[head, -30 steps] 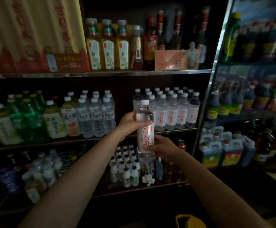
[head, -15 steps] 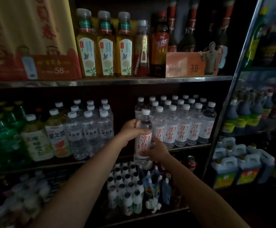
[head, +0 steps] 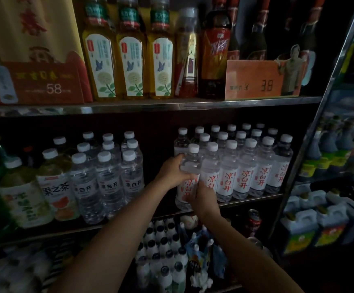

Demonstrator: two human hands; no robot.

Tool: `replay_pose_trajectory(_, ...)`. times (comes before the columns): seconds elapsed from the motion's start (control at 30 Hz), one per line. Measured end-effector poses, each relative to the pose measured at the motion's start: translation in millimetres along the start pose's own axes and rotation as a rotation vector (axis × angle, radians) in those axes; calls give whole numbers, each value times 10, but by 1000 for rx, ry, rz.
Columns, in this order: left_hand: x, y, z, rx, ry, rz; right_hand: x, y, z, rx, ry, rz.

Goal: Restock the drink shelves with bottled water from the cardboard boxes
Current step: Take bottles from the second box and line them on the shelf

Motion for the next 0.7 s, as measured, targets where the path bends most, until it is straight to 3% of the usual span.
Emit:
replay_pose_trajectory(0.2, 138, -23, 69, -30, -49, -26, 85, 218, 32, -121, -30, -131)
replay_pose_trajectory(0.5, 423, 126, 107, -48, -29, -144, 154, 132, -9, -239, -134, -86)
replay_pose_trajectory(0.7, 499, 156, 155, -24, -50, -180, 98, 66, -90, -120, -121, -76)
Point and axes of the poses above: each hand's wrist, its own x-axis towards the middle knuckle, its own y-axis out of the palm, z = x × y, the point moved 1 cm from there along x, towards the middle knuckle, and after that the axes turned 13 degrees about x, right-handed, at the moved point
